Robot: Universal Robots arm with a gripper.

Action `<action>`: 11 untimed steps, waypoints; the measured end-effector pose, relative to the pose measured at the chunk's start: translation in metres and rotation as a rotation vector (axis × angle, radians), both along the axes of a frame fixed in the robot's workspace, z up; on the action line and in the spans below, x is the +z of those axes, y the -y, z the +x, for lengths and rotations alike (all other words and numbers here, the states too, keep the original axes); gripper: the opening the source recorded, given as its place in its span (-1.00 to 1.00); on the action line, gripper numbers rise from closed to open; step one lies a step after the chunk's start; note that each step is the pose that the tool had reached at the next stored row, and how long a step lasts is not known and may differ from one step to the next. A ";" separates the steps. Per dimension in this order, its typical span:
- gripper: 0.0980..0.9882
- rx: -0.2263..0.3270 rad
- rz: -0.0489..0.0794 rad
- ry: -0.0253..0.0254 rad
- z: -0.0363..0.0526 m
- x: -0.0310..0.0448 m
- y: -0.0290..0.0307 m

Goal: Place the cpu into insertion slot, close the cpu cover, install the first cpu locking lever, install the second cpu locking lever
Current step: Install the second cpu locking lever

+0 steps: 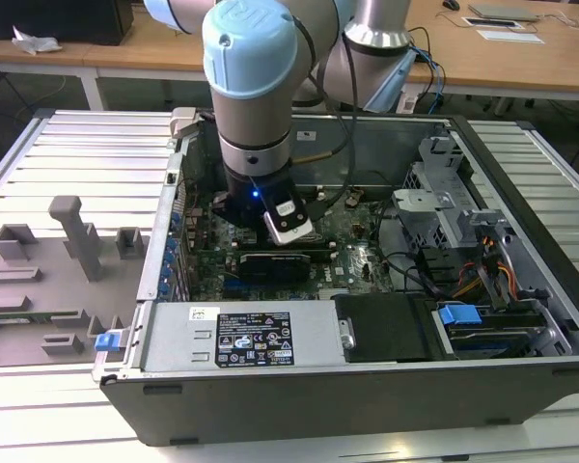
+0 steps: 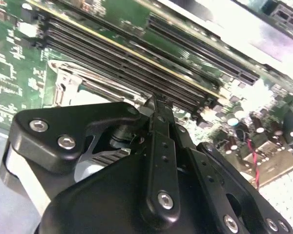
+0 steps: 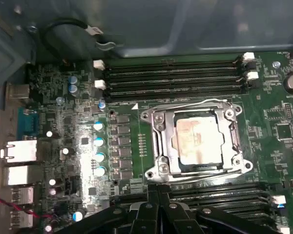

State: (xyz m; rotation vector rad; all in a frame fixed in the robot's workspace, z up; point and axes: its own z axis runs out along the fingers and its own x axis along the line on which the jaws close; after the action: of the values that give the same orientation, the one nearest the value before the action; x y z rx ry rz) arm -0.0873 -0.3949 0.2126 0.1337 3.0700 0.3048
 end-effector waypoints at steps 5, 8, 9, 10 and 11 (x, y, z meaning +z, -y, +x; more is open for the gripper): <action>-0.98 0.000 -0.001 -0.0125 0.0187 0.0000 0.0000; -0.98 0.000 -0.007 -0.0302 0.0349 0.0000 -0.0004; -0.98 0.000 -0.011 -0.0329 0.0366 0.0000 -0.0012; -0.98 0.000 -0.017 -0.0355 0.0383 0.0000 -0.0034; -0.98 0.000 -0.018 -0.0358 0.0389 0.0000 -0.0057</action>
State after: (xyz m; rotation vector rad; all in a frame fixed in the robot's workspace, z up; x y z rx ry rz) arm -0.0484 -0.3892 0.2127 0.1406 3.1073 0.2770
